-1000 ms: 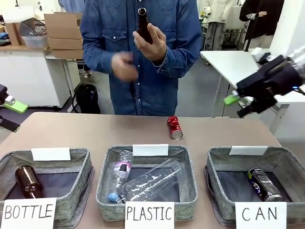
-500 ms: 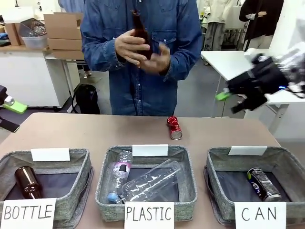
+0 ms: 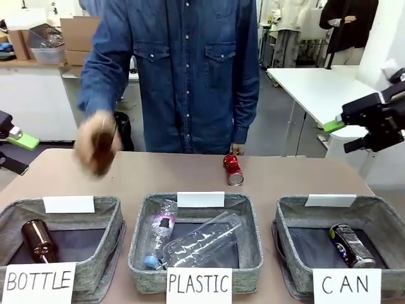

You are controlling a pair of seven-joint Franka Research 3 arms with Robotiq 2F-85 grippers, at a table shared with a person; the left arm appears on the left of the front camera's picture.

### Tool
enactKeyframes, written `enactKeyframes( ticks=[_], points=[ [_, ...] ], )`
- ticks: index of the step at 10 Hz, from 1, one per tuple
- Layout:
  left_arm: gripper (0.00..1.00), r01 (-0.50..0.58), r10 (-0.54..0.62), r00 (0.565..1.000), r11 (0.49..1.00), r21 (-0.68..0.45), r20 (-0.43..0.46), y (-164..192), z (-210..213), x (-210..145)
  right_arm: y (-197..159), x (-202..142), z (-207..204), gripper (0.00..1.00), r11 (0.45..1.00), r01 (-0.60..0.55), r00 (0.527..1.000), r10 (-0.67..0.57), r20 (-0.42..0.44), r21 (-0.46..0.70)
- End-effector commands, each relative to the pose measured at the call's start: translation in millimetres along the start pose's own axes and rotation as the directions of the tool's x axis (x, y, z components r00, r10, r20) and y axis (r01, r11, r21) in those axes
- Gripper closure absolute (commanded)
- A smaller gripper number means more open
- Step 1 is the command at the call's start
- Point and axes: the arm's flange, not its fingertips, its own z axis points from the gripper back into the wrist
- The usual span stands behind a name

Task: Sort the can waste into the basket.
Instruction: Pick up the can waste from the table and place it in the right Fabric basket.

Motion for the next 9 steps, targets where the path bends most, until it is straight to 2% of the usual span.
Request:
enactKeyframes(
  ticks=[1, 3, 5, 7, 9],
  points=[
    [0.0, -0.007, 0.007, 1.0, 1.0, 0.001, -0.006, -0.2, 0.4, -2.3, 9.2, 27.9, -56.8, 0.0, 0.998, 0.025, 0.999, -0.027, -0.036, -0.056],
    [0.0, -0.007, 0.007, 1.0, 1.0, 0.001, -0.006, -0.2, 0.4, -2.3, 26.2, 77.1, -146.6, 0.0, 0.996, 0.018, 0.991, -0.03, -0.13, -0.091],
    [0.0, -0.007, 0.007, 1.0, 1.0, 0.001, -0.006, -0.2, 0.4, -2.3, 41.4, 120.5, -233.7, 0.0, 0.983, 0.035, 0.981, -0.068, -0.18, -0.183],
    [0.0, -0.007, 0.007, 1.0, 1.0, 0.001, -0.006, -0.2, 0.4, -2.3, 41.8, 127.4, -301.6, 0.0, 0.963, 0.015, 0.949, -0.098, -0.299, -0.268],
    [0.0, -0.007, 0.007, 1.0, 1.0, 0.001, -0.006, -0.2, 0.4, -2.3, 34.7, 129.6, -349.8, 0.0, 0.937, -0.009, 0.936, -0.116, -0.333, -0.35]
  ],
)
